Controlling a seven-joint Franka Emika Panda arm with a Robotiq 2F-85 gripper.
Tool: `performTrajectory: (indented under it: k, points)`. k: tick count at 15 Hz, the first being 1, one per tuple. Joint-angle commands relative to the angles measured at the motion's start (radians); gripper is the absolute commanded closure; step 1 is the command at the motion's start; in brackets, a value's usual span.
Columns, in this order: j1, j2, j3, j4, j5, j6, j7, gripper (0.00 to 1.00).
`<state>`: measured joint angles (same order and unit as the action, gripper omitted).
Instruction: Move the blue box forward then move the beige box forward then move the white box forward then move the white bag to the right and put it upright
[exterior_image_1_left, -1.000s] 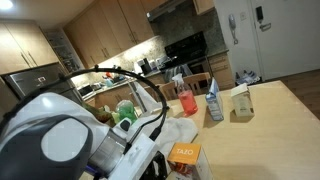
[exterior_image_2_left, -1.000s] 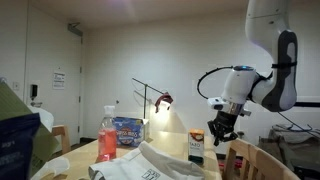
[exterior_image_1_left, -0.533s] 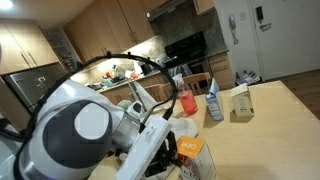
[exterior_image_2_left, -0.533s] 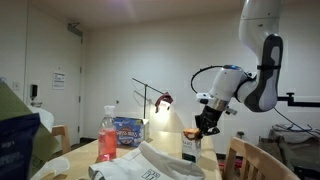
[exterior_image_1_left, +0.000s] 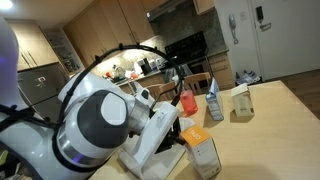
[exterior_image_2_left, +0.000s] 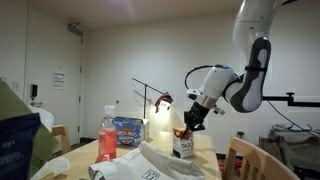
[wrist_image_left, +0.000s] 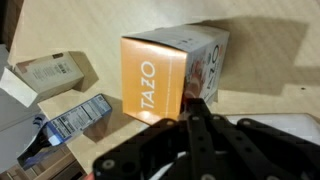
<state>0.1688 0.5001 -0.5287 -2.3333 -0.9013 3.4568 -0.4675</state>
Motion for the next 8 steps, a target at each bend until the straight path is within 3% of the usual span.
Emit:
performTrajectory:
  k: [1, 5, 8]
  points:
    - [-0.149, 0.026, 0.147, 0.053, -0.001, 0.000, -0.007, 1.00]
    - [-0.249, 0.070, 0.238, 0.091, 0.010, -0.001, -0.016, 1.00]
    - [-0.217, 0.095, 0.193, 0.121, 0.064, -0.001, -0.037, 1.00]
